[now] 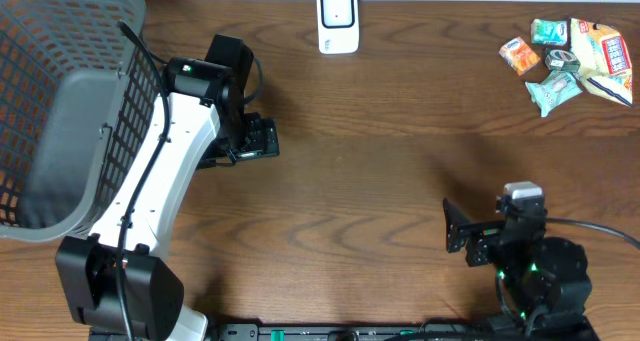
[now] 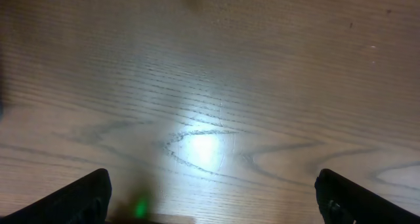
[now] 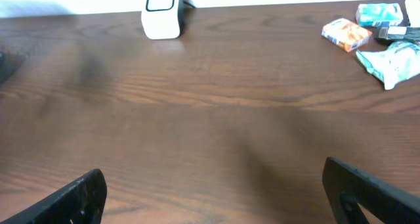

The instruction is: Scan the item barcode

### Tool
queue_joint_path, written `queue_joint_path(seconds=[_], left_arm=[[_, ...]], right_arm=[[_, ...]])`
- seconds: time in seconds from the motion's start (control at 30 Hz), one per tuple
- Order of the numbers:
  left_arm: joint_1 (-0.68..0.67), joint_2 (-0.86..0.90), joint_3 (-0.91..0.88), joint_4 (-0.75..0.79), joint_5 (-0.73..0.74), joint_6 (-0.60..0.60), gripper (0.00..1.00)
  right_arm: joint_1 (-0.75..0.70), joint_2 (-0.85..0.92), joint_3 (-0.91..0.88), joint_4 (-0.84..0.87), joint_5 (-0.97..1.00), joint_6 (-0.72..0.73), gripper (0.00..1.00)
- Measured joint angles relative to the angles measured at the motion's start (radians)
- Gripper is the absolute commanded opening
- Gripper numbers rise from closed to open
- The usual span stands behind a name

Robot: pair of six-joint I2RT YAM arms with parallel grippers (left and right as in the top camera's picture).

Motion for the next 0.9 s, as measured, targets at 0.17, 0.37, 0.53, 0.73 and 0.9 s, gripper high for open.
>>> queue_joint_path(seconds=[0.17, 0.37, 0.53, 0.73, 0.9], left_arm=[[0.0, 0.0, 0.0, 0.0, 0.0, 0.0, 0.98], [0.0, 0.0, 0.0, 0.0, 0.0, 0.0, 0.98], [0.0, 0.0, 0.0, 0.0, 0.0, 0.0, 0.98], [0.0, 0.0, 0.0, 0.0, 0.0, 0.0, 0.97], [0.0, 0.0, 0.0, 0.0, 0.0, 0.0, 0.98]], right_arm=[[0.0, -0.004, -0.058, 0.071, -0.001, -0.006, 0.99], [0.0, -0.004, -0.113, 0.162, -0.014, -0.009, 0.99], [0.0, -0.035, -0.17, 0.216, -0.037, -0.039, 0.99], [-0.011, -0.127, -0.241, 0.303, -0.071, -0.077, 0.99], [-0.045, -0.152, -0.289, 0.331, -0.082, -0.081, 0.99]])
